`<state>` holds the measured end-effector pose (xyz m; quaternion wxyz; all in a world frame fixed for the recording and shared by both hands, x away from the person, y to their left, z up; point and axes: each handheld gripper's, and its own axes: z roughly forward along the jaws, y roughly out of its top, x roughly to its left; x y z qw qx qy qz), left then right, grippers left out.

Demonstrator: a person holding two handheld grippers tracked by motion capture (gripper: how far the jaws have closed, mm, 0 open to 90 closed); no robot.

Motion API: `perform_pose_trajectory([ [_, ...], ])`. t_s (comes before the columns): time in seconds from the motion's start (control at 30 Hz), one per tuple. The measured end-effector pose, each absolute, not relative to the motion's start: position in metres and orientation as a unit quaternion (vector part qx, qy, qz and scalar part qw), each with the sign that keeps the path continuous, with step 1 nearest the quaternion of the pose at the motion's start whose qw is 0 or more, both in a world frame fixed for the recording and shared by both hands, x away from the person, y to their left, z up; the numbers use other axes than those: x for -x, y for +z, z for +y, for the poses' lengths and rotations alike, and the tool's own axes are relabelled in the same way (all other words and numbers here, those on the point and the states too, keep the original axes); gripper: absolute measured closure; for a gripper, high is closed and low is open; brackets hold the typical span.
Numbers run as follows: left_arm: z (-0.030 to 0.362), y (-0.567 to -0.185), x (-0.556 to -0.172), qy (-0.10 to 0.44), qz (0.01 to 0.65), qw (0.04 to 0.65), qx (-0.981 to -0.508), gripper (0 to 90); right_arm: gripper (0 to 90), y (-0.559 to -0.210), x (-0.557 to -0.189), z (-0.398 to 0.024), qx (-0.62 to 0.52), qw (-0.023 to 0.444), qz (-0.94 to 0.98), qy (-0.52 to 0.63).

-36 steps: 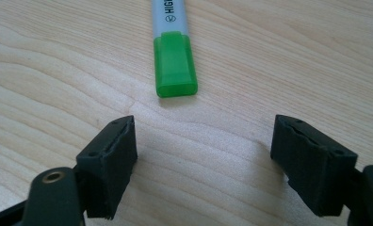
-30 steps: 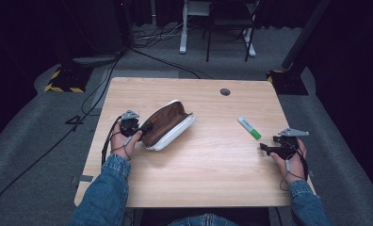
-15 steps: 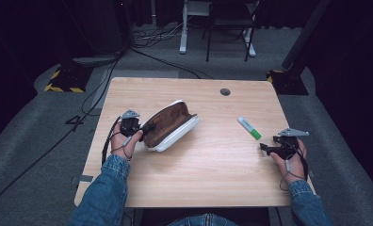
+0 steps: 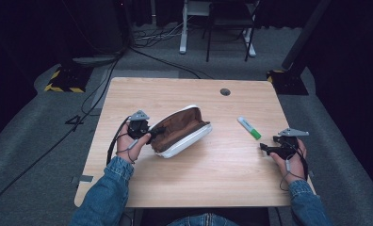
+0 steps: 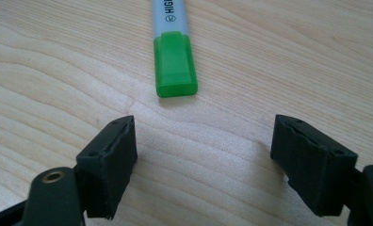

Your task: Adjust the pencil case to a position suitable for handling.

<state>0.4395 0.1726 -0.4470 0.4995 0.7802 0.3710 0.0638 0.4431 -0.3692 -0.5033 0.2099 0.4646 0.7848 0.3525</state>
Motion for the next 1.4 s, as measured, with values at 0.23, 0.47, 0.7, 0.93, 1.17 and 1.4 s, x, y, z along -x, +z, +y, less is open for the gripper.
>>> perform_pose_trajectory([
  [0.23, 0.155, -0.443, -0.433, 0.046, 0.342, 0.499, -0.795, 84.7, 23.3, -0.503, -0.443, -0.369, -0.465, 0.21, 0.785, 0.352],
  [0.47, 0.141, -0.44, -0.426, 0.034, 0.322, 0.502, -0.802, 84.7, 23.3, -0.503, -0.443, -0.369, -0.464, 0.21, 0.785, 0.353],
  [0.7, 0.125, -0.439, -0.42, 0.019, 0.299, 0.503, -0.81, 84.6, 23.3, -0.503, -0.443, -0.369, -0.464, 0.21, 0.785, 0.352],
  [0.93, 0.109, -0.442, -0.417, 0.003, 0.282, 0.501, -0.818, 84.6, 23.3, -0.503, -0.443, -0.369, -0.464, 0.21, 0.785, 0.352],
  [1.17, 0.102, -0.445, -0.415, -0.007, 0.271, 0.498, -0.824, 84.5, 23.3, -0.503, -0.443, -0.369, -0.464, 0.21, 0.785, 0.352],
  [1.4, 0.097, -0.448, -0.414, -0.017, 0.264, 0.497, -0.826, 84.5, 23.3, -0.503, -0.443, -0.369, -0.464, 0.21, 0.785, 0.352],
])
